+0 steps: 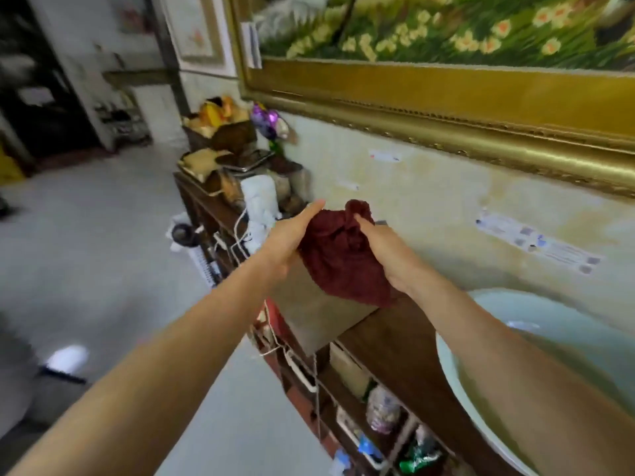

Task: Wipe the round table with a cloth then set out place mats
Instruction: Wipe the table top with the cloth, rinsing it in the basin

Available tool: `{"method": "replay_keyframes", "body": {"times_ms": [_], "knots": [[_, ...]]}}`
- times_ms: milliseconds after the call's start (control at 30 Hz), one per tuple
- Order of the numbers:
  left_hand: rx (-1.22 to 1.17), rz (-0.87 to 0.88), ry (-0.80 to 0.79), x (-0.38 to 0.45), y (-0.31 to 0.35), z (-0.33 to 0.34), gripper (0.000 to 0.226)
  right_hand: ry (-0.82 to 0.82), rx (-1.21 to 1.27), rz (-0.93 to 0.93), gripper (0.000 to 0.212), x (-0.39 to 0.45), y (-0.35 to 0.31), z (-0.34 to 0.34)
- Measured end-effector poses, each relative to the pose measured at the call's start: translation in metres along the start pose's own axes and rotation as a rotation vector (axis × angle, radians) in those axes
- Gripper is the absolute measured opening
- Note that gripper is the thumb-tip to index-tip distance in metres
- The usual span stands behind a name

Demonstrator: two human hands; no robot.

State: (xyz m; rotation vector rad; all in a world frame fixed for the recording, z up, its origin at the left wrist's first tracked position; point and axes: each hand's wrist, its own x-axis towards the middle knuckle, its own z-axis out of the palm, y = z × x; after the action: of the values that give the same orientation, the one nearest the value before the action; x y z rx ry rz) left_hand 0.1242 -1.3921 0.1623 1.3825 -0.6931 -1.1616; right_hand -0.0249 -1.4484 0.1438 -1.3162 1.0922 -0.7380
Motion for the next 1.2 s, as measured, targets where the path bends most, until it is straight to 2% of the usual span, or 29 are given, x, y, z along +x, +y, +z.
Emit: {"method": "replay_keyframes", "body": {"times_ms": [33,100,133,200,300,400,467,533,567,600,700,767,833,967,1067,1133,1200], "knots": [[-0.042,0.01,0.044,-0.015,0.0,-0.035,0.069,-0.071,0.01,0.002,0.034,0.001,-0.001,0.036],[-0.113,0.026,0.045,-0.036,-0.007,-0.086,0.054,-0.138,0.001,0.025,0.048,0.005,0.007,0.086],[-0.123,0.041,0.109,-0.052,-0.014,-0.12,0.047,-0.185,-0.013,0.032,0.049,0.0,0.01,0.119],[-0.063,0.063,0.266,-0.083,-0.024,-0.175,0.039,-0.264,-0.02,0.04,0.038,-0.015,0.014,0.173],[0.144,-0.006,0.409,-0.13,-0.034,-0.247,0.025,-0.334,0.035,0.08,0.03,-0.037,0.014,0.24],[0.378,-0.039,0.414,-0.187,-0.038,-0.31,0.038,-0.394,0.129,0.164,0.027,-0.069,0.018,0.314],[0.611,-0.038,0.406,-0.237,-0.043,-0.362,0.042,-0.502,0.143,0.244,0.031,-0.113,0.023,0.376],[0.844,0.012,0.374,-0.258,-0.044,-0.385,0.028,-0.58,0.211,0.286,0.037,-0.136,0.022,0.406],[0.893,0.026,0.457,-0.291,-0.051,-0.42,0.017,-0.651,0.271,0.322,0.037,-0.166,0.029,0.449],[0.895,0.053,0.514,-0.297,-0.049,-0.425,0.013,-0.66,0.329,0.329,0.035,-0.17,0.029,0.459],[0.491,0.063,0.778,-0.345,-0.061,-0.49,0.024,-0.799,0.4,0.358,0.029,-0.222,0.041,0.525],[0.178,0.068,0.859,-0.364,-0.067,-0.525,0.029,-0.891,0.274,0.356,0.029,-0.247,0.05,0.562],[-0.042,0.099,0.893,-0.38,-0.071,-0.544,0.026,-0.97,0.233,0.392,0.029,-0.268,0.056,0.59],[-0.159,0.14,0.928,-0.406,-0.082,-0.591,0.021,-0.964,0.227,0.459,0.035,-0.288,0.061,0.651],[-0.184,0.146,0.974,-0.414,-0.099,-0.623,0.024,-0.997,0.083,0.475,0.018,-0.289,0.065,0.689],[-0.174,0.155,1.066,-0.416,-0.105,-0.647,0.024,-1.019,-0.034,0.482,0.02,-0.287,0.067,0.718],[-0.147,0.151,1.244,-0.418,-0.106,-0.678,0.024,-1.026,-0.101,0.501,0.023,-0.285,0.069,0.756]]}}
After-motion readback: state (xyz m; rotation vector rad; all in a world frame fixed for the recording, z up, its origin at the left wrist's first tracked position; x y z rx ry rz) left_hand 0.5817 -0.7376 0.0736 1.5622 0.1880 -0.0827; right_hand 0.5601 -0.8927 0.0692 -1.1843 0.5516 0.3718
